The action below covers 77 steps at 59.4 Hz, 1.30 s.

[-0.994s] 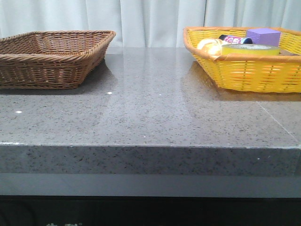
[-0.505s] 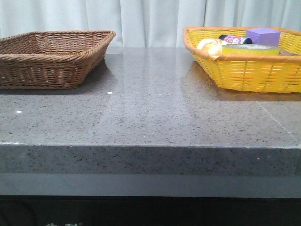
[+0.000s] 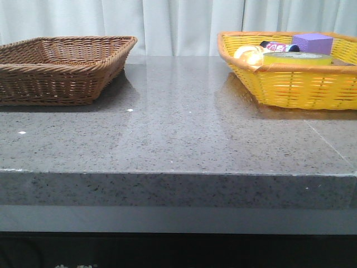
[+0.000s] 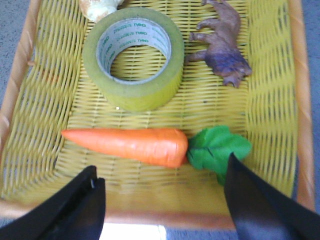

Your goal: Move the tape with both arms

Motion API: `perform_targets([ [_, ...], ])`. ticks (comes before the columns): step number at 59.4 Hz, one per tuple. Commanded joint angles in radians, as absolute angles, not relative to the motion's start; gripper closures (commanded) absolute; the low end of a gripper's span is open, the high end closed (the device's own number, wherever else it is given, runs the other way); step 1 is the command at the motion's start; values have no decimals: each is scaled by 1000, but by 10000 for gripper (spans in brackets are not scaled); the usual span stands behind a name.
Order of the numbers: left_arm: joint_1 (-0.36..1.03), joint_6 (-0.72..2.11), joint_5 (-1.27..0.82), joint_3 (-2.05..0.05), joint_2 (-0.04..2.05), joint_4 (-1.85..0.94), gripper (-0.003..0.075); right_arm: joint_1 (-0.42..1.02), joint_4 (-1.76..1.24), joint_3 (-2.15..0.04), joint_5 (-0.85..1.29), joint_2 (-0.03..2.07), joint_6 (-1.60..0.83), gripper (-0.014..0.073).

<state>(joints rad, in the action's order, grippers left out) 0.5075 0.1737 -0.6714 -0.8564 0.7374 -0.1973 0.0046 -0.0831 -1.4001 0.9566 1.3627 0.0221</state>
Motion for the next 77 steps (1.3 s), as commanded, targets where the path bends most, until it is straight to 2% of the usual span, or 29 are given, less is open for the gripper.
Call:
perform_targets([
  [1,546,173,-591,-892,740,-219,153,-1,-98,-1516,955,1432,26,76],
  [29,566,173,-591,-892,740,-227,154,-2,-98,-1982,1128,1882,81,76],
  [45,566,173,-591,-892,740,-229,153,-2,-100,-2117,1175,2029,81,78],
  [59,566,173,-591,-892,740,-229,153,-2,-101,-2132,1177,2077,81,269],
  [71,566,173,-591,-892,740,-229,153,-2,-102,-2132,1179,2083,80,288],
  [77,566,173,-591,-892,740,-229,153,-2,-102,-2132,1188,2083,80,403],
])
